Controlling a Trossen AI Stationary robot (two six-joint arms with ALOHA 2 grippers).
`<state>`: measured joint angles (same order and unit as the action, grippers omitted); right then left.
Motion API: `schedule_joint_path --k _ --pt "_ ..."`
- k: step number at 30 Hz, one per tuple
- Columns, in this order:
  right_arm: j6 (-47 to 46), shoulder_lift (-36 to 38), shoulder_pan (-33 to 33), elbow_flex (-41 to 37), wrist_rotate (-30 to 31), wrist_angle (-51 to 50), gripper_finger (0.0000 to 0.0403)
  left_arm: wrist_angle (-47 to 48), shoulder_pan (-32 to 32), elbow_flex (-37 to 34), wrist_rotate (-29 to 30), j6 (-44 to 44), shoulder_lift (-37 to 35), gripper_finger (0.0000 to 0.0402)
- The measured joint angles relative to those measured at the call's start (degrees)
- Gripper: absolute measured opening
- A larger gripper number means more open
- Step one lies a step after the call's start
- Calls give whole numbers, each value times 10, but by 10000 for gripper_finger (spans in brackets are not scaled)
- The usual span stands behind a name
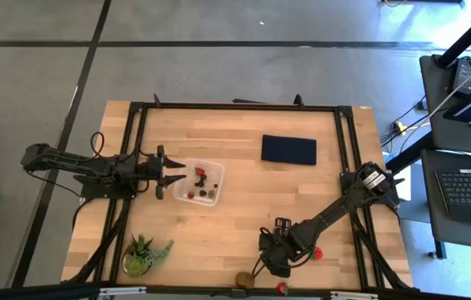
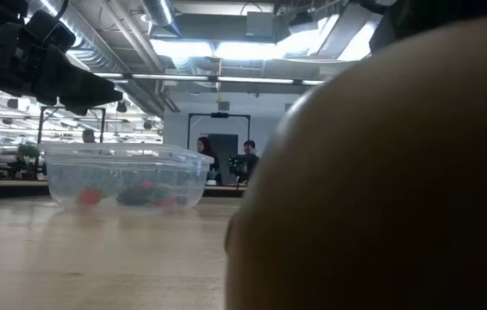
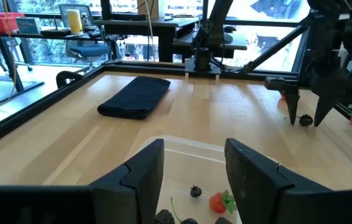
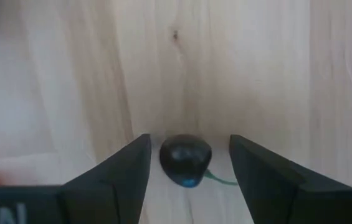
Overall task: Pick and placing Produce into tupperware
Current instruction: Put the black cherry into the transparent bin
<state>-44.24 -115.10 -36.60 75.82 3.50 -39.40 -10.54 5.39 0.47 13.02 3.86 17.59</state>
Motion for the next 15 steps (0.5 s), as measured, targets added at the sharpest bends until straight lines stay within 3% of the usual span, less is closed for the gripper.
schedule_joint_path --k 15 --pt "-3 -15 -7 2 1 -8 210 9 0 0 0 0 0 168"
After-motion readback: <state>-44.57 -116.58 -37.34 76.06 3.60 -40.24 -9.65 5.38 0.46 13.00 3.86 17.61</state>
